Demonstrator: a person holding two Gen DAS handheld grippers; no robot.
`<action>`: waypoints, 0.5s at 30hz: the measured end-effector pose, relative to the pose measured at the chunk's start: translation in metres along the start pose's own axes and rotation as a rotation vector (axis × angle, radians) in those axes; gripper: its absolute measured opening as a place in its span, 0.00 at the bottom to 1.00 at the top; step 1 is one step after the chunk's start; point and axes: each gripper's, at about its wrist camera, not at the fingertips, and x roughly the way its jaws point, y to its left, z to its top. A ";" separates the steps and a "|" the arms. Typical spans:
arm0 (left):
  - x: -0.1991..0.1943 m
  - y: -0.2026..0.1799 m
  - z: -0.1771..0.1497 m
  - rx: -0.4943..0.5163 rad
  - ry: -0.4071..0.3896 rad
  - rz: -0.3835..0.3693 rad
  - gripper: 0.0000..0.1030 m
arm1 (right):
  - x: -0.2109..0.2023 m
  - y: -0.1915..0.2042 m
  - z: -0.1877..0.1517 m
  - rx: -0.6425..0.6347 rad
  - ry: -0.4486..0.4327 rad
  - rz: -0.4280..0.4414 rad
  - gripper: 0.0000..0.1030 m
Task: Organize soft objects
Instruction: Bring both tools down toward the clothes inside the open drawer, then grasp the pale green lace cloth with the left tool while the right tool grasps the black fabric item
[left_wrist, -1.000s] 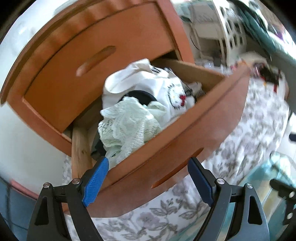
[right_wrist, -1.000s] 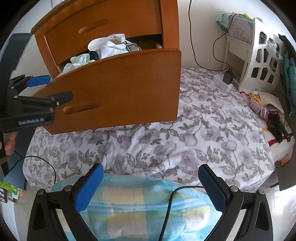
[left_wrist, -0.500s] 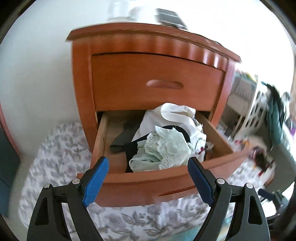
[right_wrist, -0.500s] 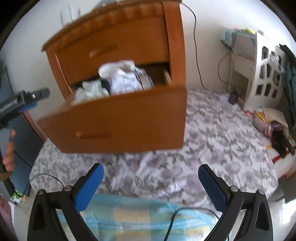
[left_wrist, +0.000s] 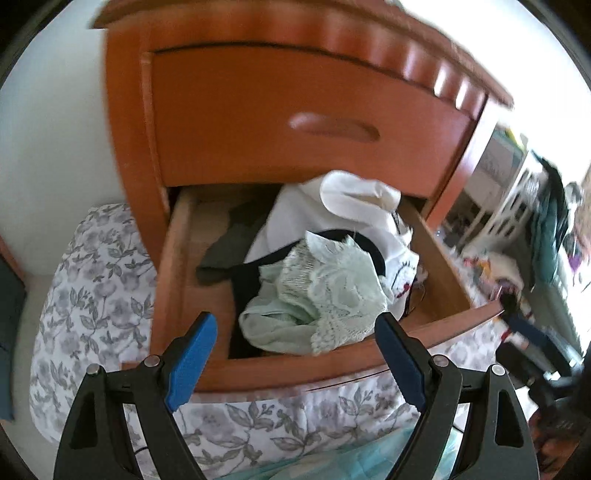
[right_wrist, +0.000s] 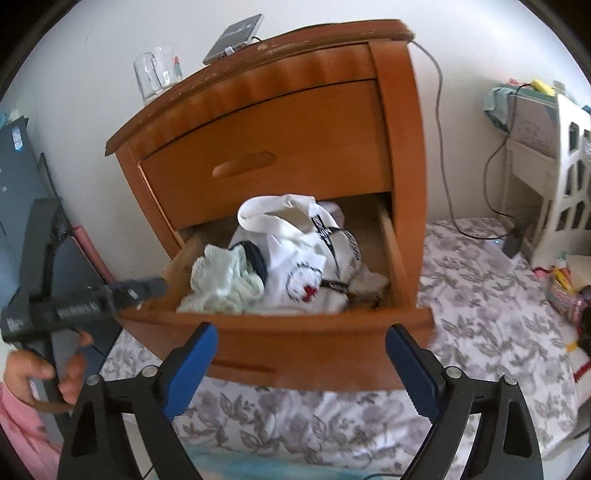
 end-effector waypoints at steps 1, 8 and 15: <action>0.007 -0.004 0.003 0.010 0.018 -0.002 0.85 | 0.004 0.000 0.005 -0.006 0.007 0.001 0.88; 0.043 -0.032 0.012 0.078 0.097 -0.011 0.85 | 0.033 -0.001 0.039 -0.052 0.041 0.009 0.79; 0.069 -0.045 0.021 0.100 0.130 0.027 0.80 | 0.053 0.000 0.044 -0.082 0.081 0.040 0.74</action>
